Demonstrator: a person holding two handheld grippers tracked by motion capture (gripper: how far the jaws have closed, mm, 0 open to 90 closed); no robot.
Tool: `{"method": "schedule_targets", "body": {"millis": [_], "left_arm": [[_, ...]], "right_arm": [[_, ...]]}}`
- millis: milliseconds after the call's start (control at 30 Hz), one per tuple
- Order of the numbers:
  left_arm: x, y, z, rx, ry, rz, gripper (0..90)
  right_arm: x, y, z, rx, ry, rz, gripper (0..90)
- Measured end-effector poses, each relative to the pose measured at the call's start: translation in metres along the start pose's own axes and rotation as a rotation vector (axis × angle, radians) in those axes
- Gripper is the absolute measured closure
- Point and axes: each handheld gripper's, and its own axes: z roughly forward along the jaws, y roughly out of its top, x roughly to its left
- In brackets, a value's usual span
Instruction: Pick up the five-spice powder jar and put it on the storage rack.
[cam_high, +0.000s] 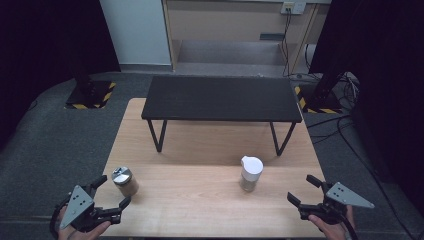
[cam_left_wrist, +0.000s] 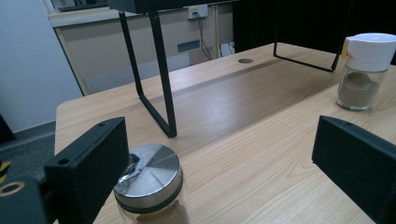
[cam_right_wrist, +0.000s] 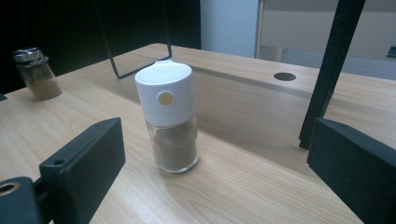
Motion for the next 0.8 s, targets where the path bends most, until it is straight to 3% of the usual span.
{"method": "schedule_targets", "body": {"millis": [233, 533, 800], "left_arm": [[0.001, 0.001, 0.001, -0.001, -0.013, 0.002, 2.7], [0.007, 0.002, 0.001, -0.019, -0.06, -0.006, 2.3], [0.01, 0.007, -0.001, -0.001, -0.076, 0.006, 1.6]], "right_arm": [[-0.001, 0.0, 0.0, -0.004, 0.003, -0.001, 4.5], [-0.002, -0.001, 0.0, -0.009, 0.01, 0.001, 4.3], [-0.001, -0.001, 0.001, -0.009, 0.008, 0.002, 3.4]]}}
